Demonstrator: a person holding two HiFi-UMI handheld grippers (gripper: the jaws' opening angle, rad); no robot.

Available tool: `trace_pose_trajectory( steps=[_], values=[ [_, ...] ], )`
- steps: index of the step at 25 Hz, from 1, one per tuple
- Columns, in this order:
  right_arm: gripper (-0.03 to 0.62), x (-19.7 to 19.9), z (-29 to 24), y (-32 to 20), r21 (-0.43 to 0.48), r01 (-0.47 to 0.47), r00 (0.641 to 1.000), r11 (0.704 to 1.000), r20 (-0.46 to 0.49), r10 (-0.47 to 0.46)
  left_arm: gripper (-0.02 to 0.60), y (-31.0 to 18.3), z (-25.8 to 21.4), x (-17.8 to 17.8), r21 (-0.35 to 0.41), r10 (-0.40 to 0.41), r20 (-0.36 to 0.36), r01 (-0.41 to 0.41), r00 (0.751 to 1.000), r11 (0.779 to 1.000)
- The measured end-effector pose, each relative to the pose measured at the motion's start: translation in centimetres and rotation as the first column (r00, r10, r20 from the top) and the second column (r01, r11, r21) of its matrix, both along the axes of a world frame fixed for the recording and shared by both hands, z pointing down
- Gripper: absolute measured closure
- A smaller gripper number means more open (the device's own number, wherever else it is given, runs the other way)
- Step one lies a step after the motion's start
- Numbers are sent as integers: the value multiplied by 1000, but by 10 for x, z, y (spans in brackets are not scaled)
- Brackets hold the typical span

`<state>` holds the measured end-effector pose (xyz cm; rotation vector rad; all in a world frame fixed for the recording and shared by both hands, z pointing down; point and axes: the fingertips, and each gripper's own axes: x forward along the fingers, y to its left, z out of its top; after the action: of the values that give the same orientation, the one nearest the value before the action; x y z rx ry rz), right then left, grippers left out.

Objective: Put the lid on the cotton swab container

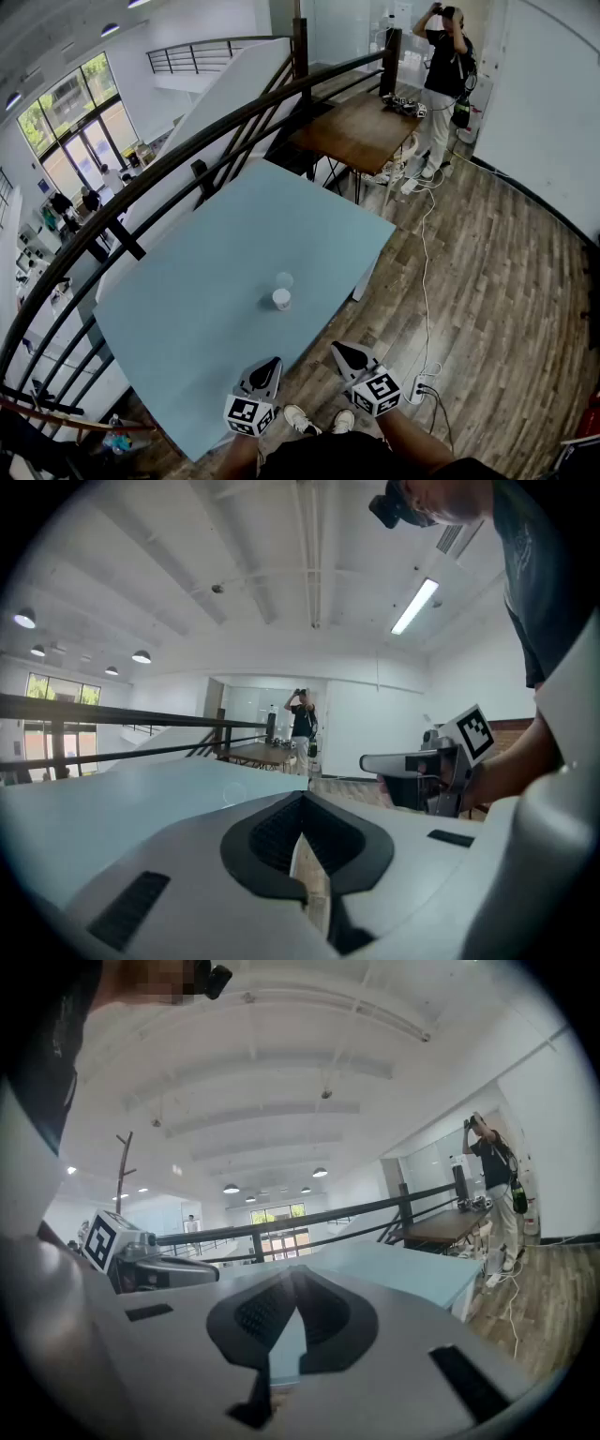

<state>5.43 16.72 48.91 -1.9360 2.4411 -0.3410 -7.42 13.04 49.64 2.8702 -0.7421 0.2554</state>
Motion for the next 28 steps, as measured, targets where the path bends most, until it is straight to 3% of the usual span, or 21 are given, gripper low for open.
trace_pose_trajectory(
  steps=[8,16,28],
  values=[
    [577,-1,-4,-2,28,-17,997,999,-71,19,570,-2,-13,-3,7,9,-63,-9,998,1000],
    [576,-22,-16,-14,55,60,998,997,-40,-58,569,-11,-16,-9,16,-4,-47,5,999,1000],
    [576,-34,-14,-57,36,51,998,998,-43,-50,570,-42,-3,-19,-2,9,-35,-9,999,1000]
  ],
)
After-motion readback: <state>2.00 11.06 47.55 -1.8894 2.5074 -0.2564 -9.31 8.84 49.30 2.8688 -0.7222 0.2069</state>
